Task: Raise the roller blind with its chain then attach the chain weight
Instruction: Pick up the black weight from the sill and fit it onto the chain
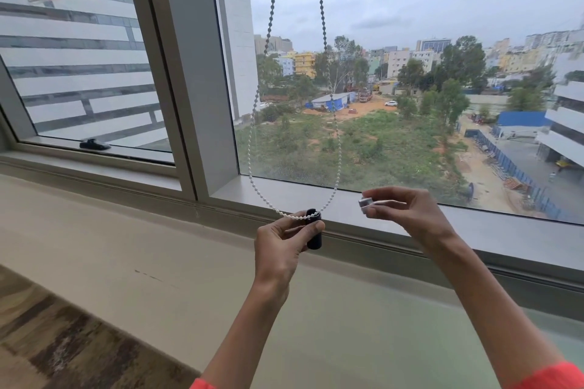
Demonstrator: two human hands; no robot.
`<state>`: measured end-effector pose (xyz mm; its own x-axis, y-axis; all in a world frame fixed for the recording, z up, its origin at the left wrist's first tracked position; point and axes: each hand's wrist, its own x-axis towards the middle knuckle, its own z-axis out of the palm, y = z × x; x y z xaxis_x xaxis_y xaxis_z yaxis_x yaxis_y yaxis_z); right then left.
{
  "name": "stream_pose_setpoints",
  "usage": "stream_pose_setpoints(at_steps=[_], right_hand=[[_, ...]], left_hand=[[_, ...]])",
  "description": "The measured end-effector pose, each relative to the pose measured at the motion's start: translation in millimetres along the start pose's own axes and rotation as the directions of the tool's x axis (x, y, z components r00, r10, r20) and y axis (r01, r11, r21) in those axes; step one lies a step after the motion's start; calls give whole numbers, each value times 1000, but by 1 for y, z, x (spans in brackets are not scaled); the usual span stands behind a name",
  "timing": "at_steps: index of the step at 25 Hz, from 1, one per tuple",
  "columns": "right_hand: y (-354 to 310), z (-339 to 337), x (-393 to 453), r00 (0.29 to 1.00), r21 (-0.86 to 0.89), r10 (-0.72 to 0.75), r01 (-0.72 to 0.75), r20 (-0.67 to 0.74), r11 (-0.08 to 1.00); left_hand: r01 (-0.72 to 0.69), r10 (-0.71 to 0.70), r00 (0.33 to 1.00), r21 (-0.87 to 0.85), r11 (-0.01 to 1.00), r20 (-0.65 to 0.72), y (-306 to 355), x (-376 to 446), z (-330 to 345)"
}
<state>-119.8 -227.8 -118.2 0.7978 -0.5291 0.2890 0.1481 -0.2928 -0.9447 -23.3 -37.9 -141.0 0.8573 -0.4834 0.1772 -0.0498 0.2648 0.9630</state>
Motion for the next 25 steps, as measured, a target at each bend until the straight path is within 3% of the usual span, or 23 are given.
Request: stream_pose_setpoints(at_steps=[2, 6, 12, 25], right_hand=[[-22, 15, -4, 990, 97, -84, 73, 115, 993], [-47, 41, -3, 942, -10, -206, 216, 264, 976], [-59, 66, 4, 928, -449, -234, 348, 289, 823], [-67, 67, 9, 917, -591, -168, 365, 362, 720]], left_hand=[[-8, 8, 1000, 4, 1000, 2, 1, 0, -1], [-18, 18, 1000, 5, 1000, -10, 2, 0, -2], [-29, 29, 1000, -2, 1000, 2, 4, -3, -6], [-23, 23, 1000, 4, 1000, 3, 3, -4, -8]])
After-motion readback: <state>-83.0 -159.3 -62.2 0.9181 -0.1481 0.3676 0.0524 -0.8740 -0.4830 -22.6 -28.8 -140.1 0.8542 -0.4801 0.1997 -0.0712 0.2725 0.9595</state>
